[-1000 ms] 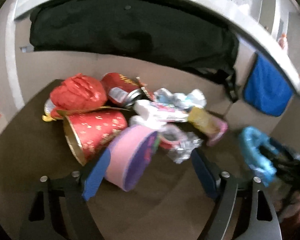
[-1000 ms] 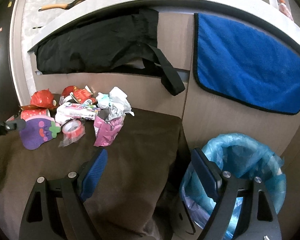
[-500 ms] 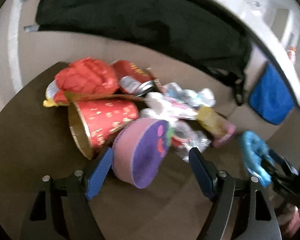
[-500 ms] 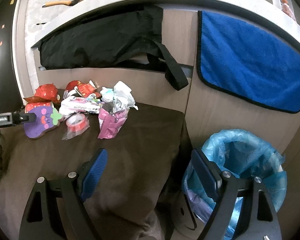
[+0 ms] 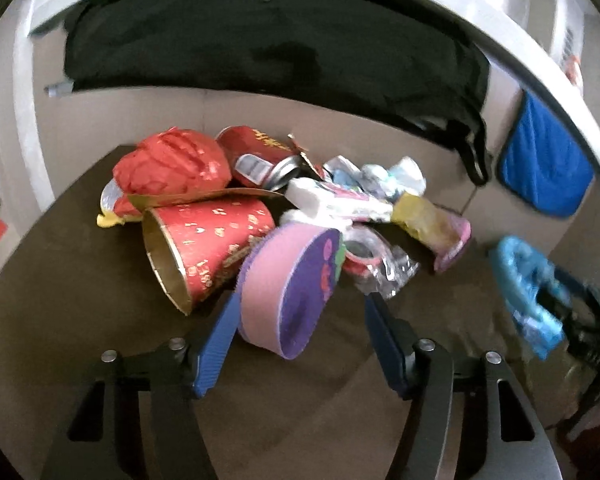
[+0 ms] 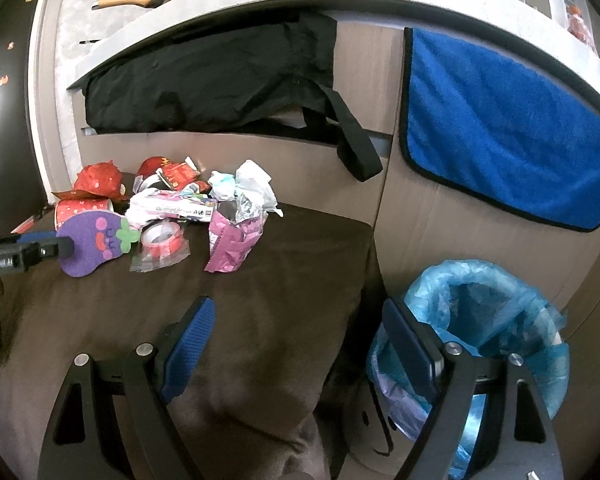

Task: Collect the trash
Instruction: 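Reach the left tool to the purple sponge while the right tool reaches the yellow snack bag, then grasp the purple sponge with the left tool while the right tool grasps the snack bag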

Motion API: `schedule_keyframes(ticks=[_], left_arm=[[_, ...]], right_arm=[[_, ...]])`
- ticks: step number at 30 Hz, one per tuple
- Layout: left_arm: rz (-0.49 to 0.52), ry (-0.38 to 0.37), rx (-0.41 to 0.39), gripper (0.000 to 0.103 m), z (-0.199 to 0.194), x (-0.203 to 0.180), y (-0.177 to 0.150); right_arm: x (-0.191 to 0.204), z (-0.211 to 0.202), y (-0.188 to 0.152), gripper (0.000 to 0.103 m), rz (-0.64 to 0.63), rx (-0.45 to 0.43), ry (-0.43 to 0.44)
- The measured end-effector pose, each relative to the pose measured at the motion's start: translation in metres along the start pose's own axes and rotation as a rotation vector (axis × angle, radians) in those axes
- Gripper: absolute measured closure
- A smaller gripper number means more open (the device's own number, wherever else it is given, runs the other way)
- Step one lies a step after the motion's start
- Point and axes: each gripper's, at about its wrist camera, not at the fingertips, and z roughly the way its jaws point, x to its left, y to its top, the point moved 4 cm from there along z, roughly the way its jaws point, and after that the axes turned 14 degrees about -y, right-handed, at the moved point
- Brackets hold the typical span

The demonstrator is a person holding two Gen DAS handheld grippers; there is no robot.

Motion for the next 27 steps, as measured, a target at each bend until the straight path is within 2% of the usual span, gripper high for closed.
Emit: schedule_keyframes(ticks=[4,9,12,15,18,20,24,26,27], left_arm=[[-0.027,0.01,-0.012,0.038,-0.001,0.013,0.004],[-0.025,-0.037,0.055,0.039,0.018,0.013,0.006],[-0.031,-0.028,0.072,0.064,0.027,0.009,0.007],[-0.029,-0.03,0.026,0.071,0.019,-0.001,0.009],[0.007,0.005,-0.025,0.071,0.003,-0.016,0.008],[0.008,0.021,-0.046,0.071,-0.007,-0.021,0.006],[-0.022,0.044,-0.093,0.071,-0.025,-0.022,0.0],[-0.046,0.025,-0.094,0.071,-0.026,-0.019,-0.003],[-0.053,0.024,-0.092,0.071,-0.026,-0.018,-0.003]], right_arm=[[-0.001,0.0,-0.001,0.02,0.0,0.002,-0.004],[0.004,0.002,0.0,0.02,-0.002,0.011,0.012],[0.009,0.004,0.007,0.02,-0.007,0.005,0.024],[0.018,0.007,0.025,0.02,0.001,-0.01,0.057],[0.031,0.019,0.043,0.02,0.002,-0.011,0.087],[0.044,0.036,0.053,0.02,-0.006,0.016,0.111],[0.062,0.086,0.066,0.021,0.0,0.135,0.124],[0.067,0.11,0.068,0.024,0.001,0.197,0.117],[0.068,0.118,0.068,0.033,0.001,0.215,0.109]])
